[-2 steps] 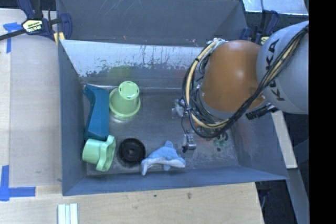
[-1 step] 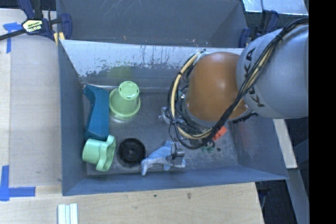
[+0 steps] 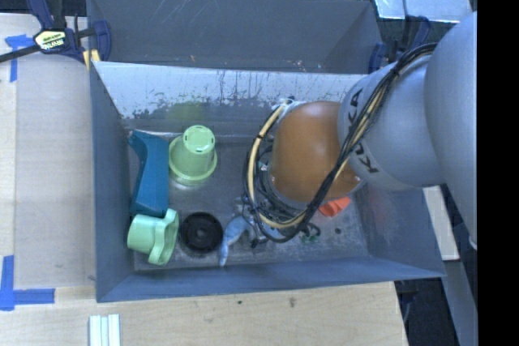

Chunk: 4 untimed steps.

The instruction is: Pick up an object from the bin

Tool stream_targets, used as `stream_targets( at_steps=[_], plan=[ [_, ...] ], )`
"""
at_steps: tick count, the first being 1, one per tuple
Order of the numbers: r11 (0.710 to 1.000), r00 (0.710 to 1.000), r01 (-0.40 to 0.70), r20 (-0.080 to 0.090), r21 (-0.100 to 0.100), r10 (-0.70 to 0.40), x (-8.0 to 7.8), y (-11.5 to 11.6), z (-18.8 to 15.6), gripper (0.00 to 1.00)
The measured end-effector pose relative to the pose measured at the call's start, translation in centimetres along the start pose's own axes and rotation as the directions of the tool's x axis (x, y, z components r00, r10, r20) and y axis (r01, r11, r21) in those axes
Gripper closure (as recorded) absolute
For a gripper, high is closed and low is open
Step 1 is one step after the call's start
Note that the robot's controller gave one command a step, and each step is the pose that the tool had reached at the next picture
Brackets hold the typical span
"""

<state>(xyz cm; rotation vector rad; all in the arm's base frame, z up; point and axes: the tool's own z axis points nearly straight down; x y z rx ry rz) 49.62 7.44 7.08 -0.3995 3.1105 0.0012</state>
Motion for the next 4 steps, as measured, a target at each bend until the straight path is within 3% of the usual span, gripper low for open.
stream_targets(
  at_steps=[1, 2, 3, 4],
  plan=[
    [1.000, 1.000, 0.000, 0.000, 0.000, 0.000, 0.0, 0.0, 0.0, 1.00],
    [0.998, 0.998, 0.064, 0.002, 0.000, -0.064, 0.2, -0.5, -9.5, 1.00],
    [0.998, 0.998, 0.064, 0.002, 0.000, -0.064, 0.2, -0.5, -9.5, 1.00],
    [0.997, 0.997, 0.074, 0.006, 0.000, -0.074, -0.3, -0.6, -21.0, 1.00]
  ],
)
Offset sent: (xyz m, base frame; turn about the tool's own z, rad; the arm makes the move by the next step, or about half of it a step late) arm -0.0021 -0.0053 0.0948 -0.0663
